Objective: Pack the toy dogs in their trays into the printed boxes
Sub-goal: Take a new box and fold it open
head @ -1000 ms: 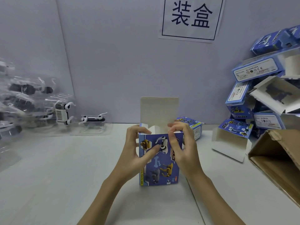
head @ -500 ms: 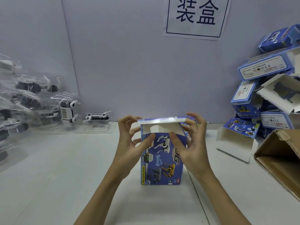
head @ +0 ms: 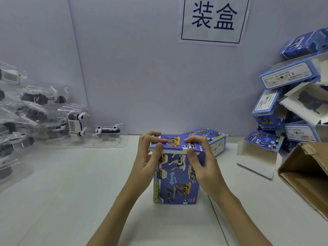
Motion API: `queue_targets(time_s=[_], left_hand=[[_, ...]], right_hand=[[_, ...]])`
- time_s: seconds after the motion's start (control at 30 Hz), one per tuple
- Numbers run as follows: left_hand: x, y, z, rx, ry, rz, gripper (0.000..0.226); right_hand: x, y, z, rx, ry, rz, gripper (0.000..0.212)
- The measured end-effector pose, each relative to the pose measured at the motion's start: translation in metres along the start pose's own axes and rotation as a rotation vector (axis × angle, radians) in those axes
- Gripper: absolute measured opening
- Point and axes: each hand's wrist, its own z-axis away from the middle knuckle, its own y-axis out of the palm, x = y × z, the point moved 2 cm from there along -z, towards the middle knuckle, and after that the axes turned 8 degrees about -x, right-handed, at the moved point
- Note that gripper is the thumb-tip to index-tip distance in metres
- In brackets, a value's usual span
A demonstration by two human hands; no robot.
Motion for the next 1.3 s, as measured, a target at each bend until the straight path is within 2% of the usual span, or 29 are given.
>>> queue_targets(time_s=[0.07,0.13,0.2,0.23,0.27,0.33,0.4,0.47,0.53,0.63,0.73,0.87,0.97,1.0,1.07,1.13,1.2,1.3], left_hand=[[0.002,0.002,0.000,-0.025,0.027,-0.007,0.039],[0.007,0.000,0.001,-0.010,0.047,-0.059,0.033],[0.008,-0.002,0.004,0.021,0.021,-0.083,0.053],[0.008,-0.002,0.004,0.008,0.003,-0.061,0.061],[0.008,-0.002,0.005,-0.014,-0.011,-0.036,0.064],[0.008,-0.002,0.005,-0.024,-0.016,-0.037,0.057],[0.007,-0.004,0.004,0.026,0.021,-0.104,0.047],[0.006,-0.007,0.003,0.081,0.081,-0.189,0.040],[0.003,-0.010,0.002,0.109,0.080,-0.210,0.034],[0.001,-0.011,0.001,0.106,0.068,-0.225,0.034],[0.000,-0.011,0.001,0.057,0.042,-0.200,0.057],[0.002,-0.010,-0.002,0.037,0.000,-0.140,0.078],[0.012,-0.015,-0.004,0.095,-0.055,-0.166,0.102],[0.015,-0.016,-0.004,0.112,-0.087,-0.186,0.105],[0.019,-0.018,-0.005,0.080,-0.116,-0.212,0.091],[0.020,-0.019,-0.007,-0.034,-0.074,-0.225,0.078],[0.018,-0.023,-0.008,-0.157,0.055,-0.326,0.082],[0.021,-0.028,-0.007,-0.247,0.358,-0.714,0.087]], right_hand=[[-0.001,0.002,0.000,-0.008,0.005,-0.007,0.050],[-0.002,0.003,0.000,-0.020,0.042,-0.040,0.072],[-0.003,0.004,0.001,-0.047,0.054,-0.061,0.095],[-0.003,0.005,0.001,-0.057,0.045,-0.074,0.098],[-0.003,0.006,0.002,-0.075,0.029,-0.086,0.092],[-0.003,0.007,0.004,-0.124,-0.006,-0.107,0.064],[-0.003,0.007,0.004,-0.130,-0.036,-0.053,0.042],[-0.001,0.003,0.001,-0.082,-0.098,0.057,0.029],[0.002,-0.001,-0.002,-0.032,-0.120,0.107,0.032],[0.004,-0.004,-0.002,-0.019,-0.067,0.088,0.049],[0.003,-0.003,-0.001,-0.074,-0.015,0.001,0.069],[0.003,-0.001,0.001,-0.100,-0.001,-0.032,0.068],[0.001,0.000,0.002,-0.156,0.017,-0.116,0.054],[0.000,0.001,0.001,-0.187,0.040,-0.139,0.055],[-0.005,0.001,-0.001,-0.235,0.091,-0.169,0.065],[-0.010,0.000,-0.003,-0.251,0.115,-0.116,0.063],[-0.017,0.001,-0.004,-0.173,0.158,-0.055,0.048],[-0.027,0.010,0.003,0.051,0.226,-0.040,0.039]])
